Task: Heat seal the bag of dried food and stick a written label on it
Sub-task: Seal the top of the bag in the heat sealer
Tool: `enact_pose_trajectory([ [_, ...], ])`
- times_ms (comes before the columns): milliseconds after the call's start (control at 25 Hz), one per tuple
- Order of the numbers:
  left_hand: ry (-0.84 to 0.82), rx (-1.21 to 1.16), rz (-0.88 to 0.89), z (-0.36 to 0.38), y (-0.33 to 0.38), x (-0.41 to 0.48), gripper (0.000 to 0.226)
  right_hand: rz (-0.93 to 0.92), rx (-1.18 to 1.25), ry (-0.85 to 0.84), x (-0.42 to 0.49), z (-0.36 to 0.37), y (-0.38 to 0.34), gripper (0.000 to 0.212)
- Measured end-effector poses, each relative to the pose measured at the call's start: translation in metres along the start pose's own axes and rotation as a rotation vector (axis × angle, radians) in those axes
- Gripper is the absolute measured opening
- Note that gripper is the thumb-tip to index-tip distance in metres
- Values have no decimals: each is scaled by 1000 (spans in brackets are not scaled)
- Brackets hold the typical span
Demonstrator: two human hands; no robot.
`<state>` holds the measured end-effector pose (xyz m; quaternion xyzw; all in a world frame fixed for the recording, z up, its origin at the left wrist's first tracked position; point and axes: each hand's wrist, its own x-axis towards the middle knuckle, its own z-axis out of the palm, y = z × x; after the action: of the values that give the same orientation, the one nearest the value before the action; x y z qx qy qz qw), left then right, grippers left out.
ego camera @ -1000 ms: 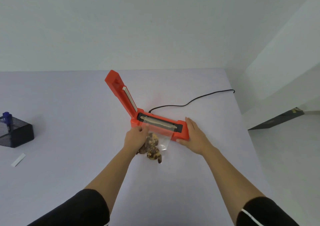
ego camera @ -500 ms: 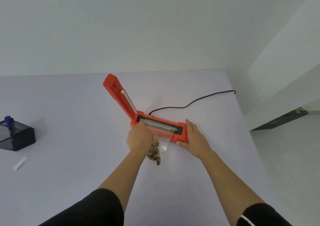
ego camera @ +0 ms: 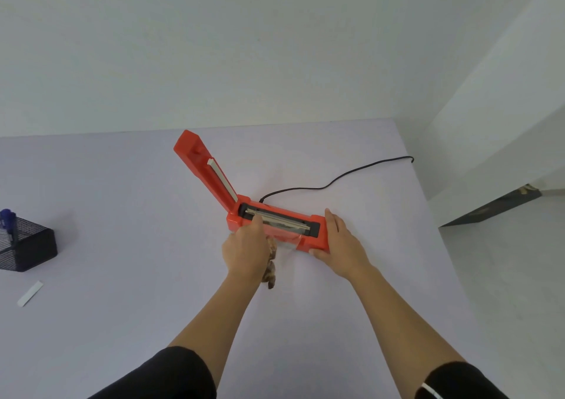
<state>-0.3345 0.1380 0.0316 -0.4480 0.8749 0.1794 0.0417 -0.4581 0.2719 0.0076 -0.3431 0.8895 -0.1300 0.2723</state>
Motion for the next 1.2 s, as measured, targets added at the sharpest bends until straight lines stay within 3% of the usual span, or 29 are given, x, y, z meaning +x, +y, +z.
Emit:
enact_pose_trajectory([
  [160,70,-221,-150,9,-11,3,18,-5,-4,3,0,1,-1,95],
  [440,109,-333,-232,17,-15,6,21,13,26,-8,-1,0,-2,94],
  [640,44,-137,-62,20,-13,7,42,24,13,-15,1,1,-1,96],
  [920,-14,-116,-45,21,-16,13,46,7,0,-13,1,0,-1,96],
  [1040,63,-140,-40,27,-15,-3,40,-3,-6,-4,1,1,0,96],
  [1200,229,12,181,55,-6,-23,22,-3,-4,-1,1,1,0,96],
])
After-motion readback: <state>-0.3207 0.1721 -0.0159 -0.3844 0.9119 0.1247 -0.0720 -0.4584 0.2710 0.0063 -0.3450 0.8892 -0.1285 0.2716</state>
